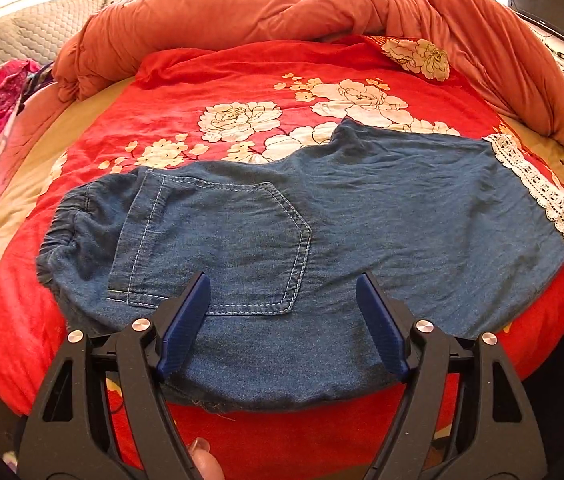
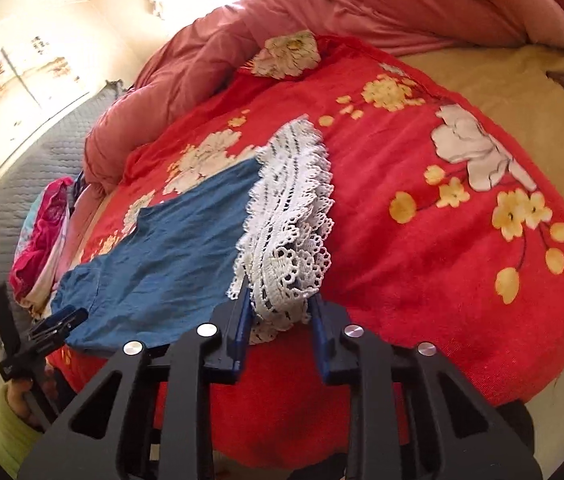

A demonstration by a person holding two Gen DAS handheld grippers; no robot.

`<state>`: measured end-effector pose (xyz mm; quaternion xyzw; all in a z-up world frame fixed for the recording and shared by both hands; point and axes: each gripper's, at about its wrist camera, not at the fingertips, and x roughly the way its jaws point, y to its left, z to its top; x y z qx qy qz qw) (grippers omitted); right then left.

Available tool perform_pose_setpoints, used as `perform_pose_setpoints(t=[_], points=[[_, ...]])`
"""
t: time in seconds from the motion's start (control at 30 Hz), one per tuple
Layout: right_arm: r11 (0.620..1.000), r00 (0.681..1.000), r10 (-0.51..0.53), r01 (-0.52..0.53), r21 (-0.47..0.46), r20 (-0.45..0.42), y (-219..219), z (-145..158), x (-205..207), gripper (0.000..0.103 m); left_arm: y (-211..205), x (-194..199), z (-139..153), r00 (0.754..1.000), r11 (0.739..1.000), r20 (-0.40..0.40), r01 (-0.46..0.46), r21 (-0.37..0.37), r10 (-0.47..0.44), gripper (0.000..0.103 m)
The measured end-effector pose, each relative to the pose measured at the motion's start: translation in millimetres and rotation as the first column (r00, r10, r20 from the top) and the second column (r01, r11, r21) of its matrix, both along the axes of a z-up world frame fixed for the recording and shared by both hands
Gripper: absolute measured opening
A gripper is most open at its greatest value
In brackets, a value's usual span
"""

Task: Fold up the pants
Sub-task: 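Pinch the lace hem with the right tool and straighten it, then open the right tool and release the lace hem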

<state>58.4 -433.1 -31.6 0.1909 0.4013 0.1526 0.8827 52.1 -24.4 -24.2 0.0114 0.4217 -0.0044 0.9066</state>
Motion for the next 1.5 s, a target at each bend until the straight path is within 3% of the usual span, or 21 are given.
perform_pose_setpoints(t=[0.1, 0.17, 0.33, 0.67, 0.87, 1.17, 1.33, 1.5], points=[[1.000, 0.999, -0.012, 0.012, -0.008, 0.036, -5, 11, -4, 0.023, 2, 2, -3, 1.000, 1.000, -0.013, -0.010, 0.028, 0.010, 0.068], [0.999, 0.999, -0.034, 0.034, -0.030, 0.005, -10, 6, -3, 0.023, 5, 3, -12, 0.999, 0.999, -0.032, -0.019, 0.050, 0.021, 0.068], [0.998, 0.995, -0.053, 0.054, 0.010, -0.082, -18, -17, -1, 0.024, 7, 1, -18, 1.000, 0.999, -0.027, -0.015, 0.047, 0.016, 0.068], [0.997, 0.995, -0.071, 0.068, -0.047, -0.074, -14, -13, -4, 0.030, 12, 0, -19, 1.000, 1.000, -0.008, -0.009, 0.021, 0.009, 0.068], [0.993, 0.994, -0.091, 0.086, -0.079, -0.066, -13, -10, -7, 0.036, 11, -8, -4, 1.000, 1.000, -0.003, -0.005, -0.012, 0.005, 0.068], [0.982, 0.989, -0.146, 0.146, -0.118, 0.009, -12, 4, -20, 0.055, -9, -6, 35, 0.997, 0.998, 0.060, 0.056, -0.028, -0.054, 0.068], [0.973, 0.976, -0.204, 0.211, -0.095, 0.072, -21, 18, -24, 0.071, -34, 10, 51, 0.991, 0.993, 0.076, 0.116, -0.024, -0.114, 0.073], [0.974, 0.972, -0.214, 0.220, -0.055, 0.095, -23, 24, -18, 0.080, -68, 33, 67, 0.978, 0.982, 0.095, 0.188, -0.008, -0.186, 0.074]])
